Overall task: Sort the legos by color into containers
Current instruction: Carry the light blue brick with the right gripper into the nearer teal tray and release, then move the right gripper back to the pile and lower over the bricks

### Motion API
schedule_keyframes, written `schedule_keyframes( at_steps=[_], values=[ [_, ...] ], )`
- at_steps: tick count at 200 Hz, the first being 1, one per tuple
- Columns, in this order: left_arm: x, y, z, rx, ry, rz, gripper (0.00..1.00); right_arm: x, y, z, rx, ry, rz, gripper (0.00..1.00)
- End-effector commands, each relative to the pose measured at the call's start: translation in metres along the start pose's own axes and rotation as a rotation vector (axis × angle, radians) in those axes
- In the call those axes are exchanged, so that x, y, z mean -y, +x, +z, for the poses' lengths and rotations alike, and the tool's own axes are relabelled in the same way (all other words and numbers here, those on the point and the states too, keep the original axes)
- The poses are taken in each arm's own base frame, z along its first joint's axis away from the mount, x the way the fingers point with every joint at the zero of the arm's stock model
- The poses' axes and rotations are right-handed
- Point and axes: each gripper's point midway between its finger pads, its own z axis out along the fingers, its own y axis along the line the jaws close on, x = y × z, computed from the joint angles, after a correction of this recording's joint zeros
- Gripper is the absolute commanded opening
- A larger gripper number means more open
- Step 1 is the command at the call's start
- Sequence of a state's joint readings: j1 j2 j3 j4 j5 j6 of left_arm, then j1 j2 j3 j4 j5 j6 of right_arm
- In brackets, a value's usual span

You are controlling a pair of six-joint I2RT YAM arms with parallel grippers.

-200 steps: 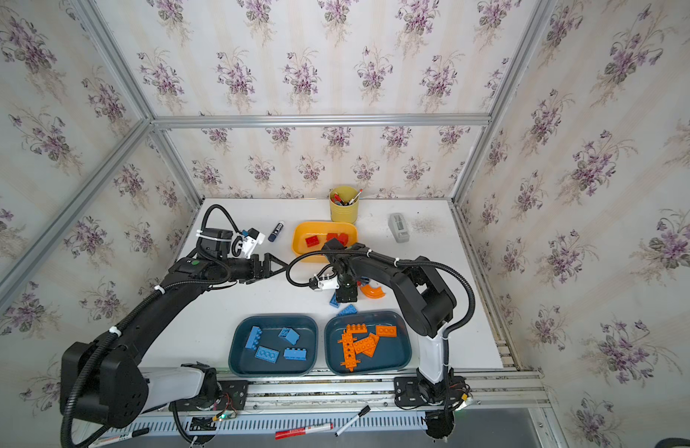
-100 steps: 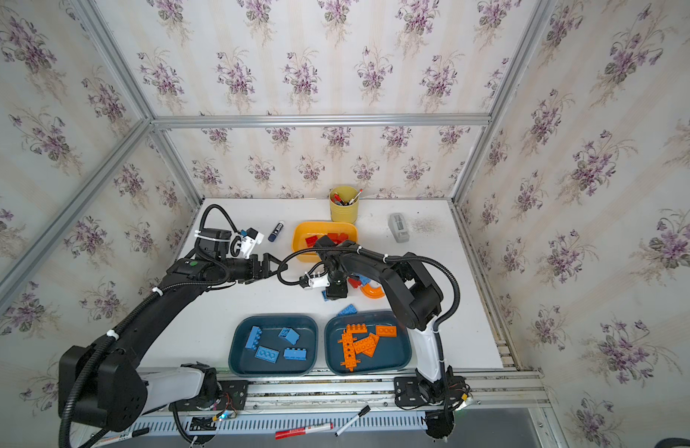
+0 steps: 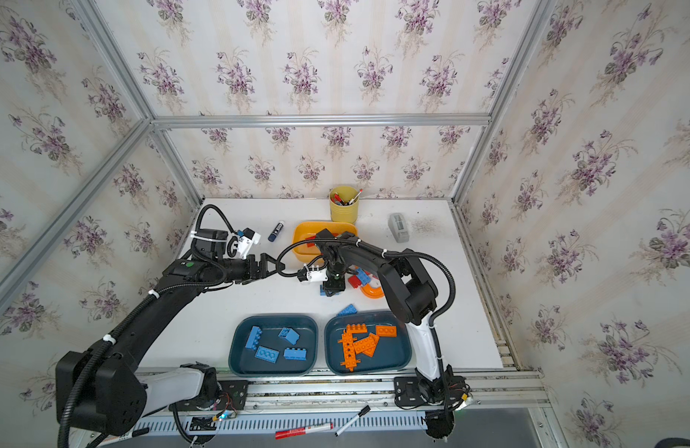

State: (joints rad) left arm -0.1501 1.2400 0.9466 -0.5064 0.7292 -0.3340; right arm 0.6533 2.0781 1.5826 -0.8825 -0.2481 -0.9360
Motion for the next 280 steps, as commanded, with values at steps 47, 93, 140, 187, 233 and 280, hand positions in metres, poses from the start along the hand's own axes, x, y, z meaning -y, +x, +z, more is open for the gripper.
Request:
schedule_keyframes(
  at_steps=[47,93,140,187,233,280],
  values=[
    [-0.001,0.002,-0.010,0.018,-0.016,0.018,0.99,-0.048,-0.058,-0.076,0.265,0.034,-0.006,0.21],
    [-0.002,0.005,-0.011,0.018,-0.018,0.012,0.99,-0.124,-0.088,-0.073,0.304,-0.013,-0.094,0.21],
    [-0.003,0.009,-0.011,0.012,-0.018,0.007,0.99,-0.176,-0.097,-0.034,0.233,-0.075,-0.205,0.23],
    [-0.004,0.012,-0.012,0.018,-0.025,0.012,0.99,-0.170,-0.094,-0.011,0.161,-0.034,-0.261,0.45],
    [-0.002,0.010,-0.013,0.022,-0.020,0.016,0.99,-0.143,-0.093,-0.043,0.239,0.060,-0.216,0.64],
    [-0.003,0.009,-0.011,0.014,-0.016,0.013,0.99,-0.080,-0.039,-0.082,0.235,0.160,0.063,0.65]
  ],
)
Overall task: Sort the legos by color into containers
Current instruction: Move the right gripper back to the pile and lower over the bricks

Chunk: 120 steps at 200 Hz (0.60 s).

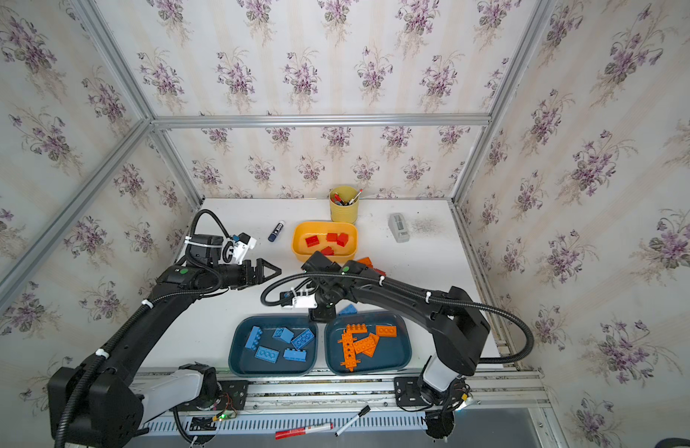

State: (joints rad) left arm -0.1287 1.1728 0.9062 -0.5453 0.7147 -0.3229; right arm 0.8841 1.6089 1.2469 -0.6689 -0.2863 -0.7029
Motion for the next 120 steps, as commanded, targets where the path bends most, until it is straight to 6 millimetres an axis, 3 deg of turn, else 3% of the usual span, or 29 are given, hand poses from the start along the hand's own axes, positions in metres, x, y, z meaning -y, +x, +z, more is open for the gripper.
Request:
schedule_keyframes(
  at_steps=[1,22,42,101,110,120],
  values=[
    [0.003,-0.003,0.000,0.003,0.012,0.024,0.99,0.025,0.026,-0.017,-0.036,0.050,0.138,0.65],
    [0.004,-0.004,0.000,0.003,0.014,0.026,0.99,0.068,0.064,-0.031,-0.105,0.163,0.362,0.65],
    [0.003,-0.005,0.001,0.002,0.013,0.026,0.99,0.090,0.087,-0.041,-0.107,0.177,0.601,0.62],
    [0.004,-0.006,0.003,-0.010,0.028,0.026,0.99,0.102,0.134,-0.020,-0.181,0.306,0.908,0.62],
    [0.005,-0.008,0.004,-0.013,0.031,0.025,0.99,0.101,0.139,-0.015,-0.183,0.317,0.943,0.70],
    [0.006,-0.009,0.004,-0.013,0.035,0.026,0.99,0.101,0.145,-0.011,-0.189,0.335,0.984,0.71]
  ],
)
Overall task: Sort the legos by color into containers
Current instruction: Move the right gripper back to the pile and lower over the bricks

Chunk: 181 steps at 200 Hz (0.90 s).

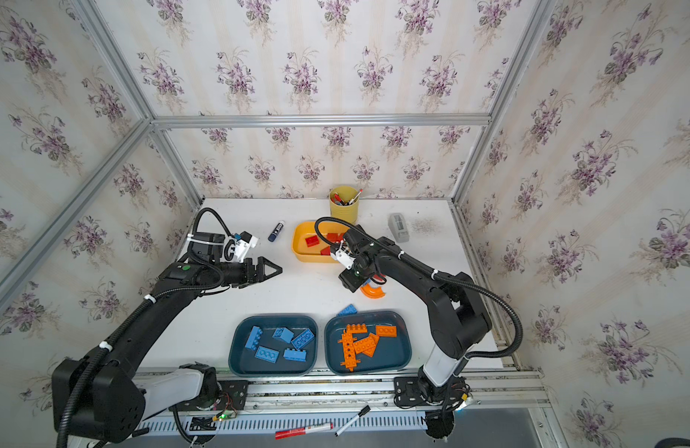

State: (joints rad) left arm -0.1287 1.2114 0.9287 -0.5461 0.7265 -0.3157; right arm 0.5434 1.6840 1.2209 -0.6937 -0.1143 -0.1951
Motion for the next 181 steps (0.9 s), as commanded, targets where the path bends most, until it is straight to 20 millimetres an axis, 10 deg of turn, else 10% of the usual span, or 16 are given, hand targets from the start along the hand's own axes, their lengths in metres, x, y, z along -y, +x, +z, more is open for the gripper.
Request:
schedule_keyframes(
  at_steps=[1,181],
  values=[
    [0.007,-0.005,-0.001,0.002,0.028,0.030,0.99,0.012,0.001,0.010,0.012,0.069,0.157,0.71],
    [0.002,-0.007,0.008,-0.009,0.043,0.022,0.99,0.033,0.005,0.047,-0.036,0.079,0.339,0.58]
  ],
)
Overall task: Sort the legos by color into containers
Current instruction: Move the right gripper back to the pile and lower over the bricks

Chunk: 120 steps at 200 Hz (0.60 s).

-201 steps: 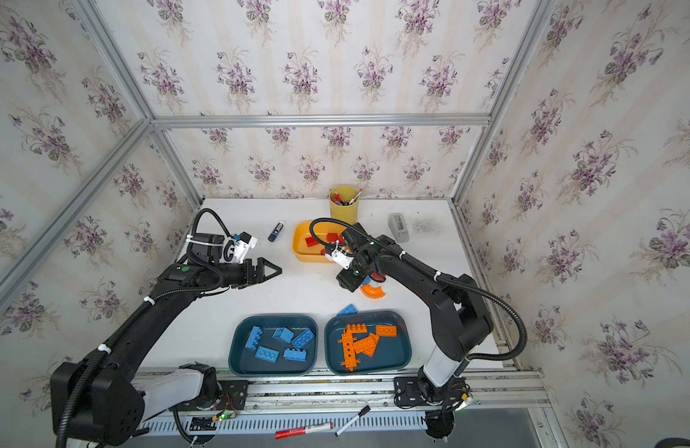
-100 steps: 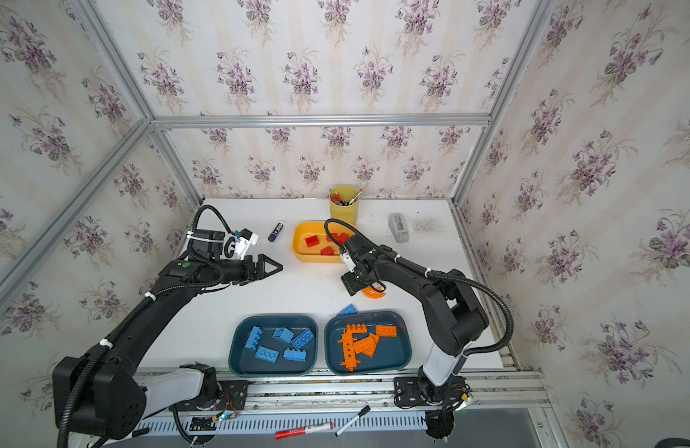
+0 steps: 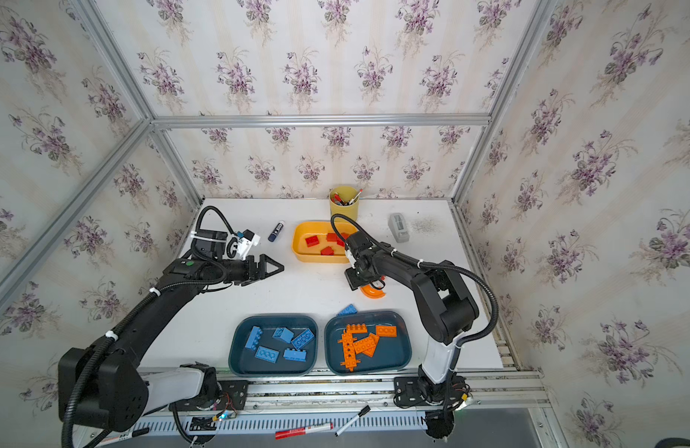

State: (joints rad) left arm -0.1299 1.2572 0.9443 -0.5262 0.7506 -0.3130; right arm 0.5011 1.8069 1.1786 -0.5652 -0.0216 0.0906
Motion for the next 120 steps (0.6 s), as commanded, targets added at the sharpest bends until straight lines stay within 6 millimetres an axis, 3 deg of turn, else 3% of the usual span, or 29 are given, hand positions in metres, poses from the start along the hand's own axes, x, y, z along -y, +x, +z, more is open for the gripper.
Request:
schedule_keyframes(
  at_steps=[1,54,102,105,120],
  values=[
    [0.003,-0.003,0.001,0.006,0.023,0.026,0.99,-0.005,-0.006,0.001,0.000,-0.026,0.010,0.58],
    [0.002,-0.003,0.002,0.003,0.023,0.024,0.99,-0.012,-0.001,0.004,-0.029,-0.062,0.009,0.53],
    [0.000,0.000,0.004,-0.003,0.019,0.021,0.99,-0.008,-0.009,-0.024,0.033,-0.002,-0.025,0.54],
    [-0.001,0.000,0.004,-0.003,0.018,0.020,0.99,-0.022,-0.007,-0.025,0.032,-0.012,-0.058,0.54],
    [-0.001,0.000,0.004,-0.004,0.018,0.021,0.99,-0.031,-0.006,-0.029,0.036,-0.020,-0.083,0.54]
  ],
)
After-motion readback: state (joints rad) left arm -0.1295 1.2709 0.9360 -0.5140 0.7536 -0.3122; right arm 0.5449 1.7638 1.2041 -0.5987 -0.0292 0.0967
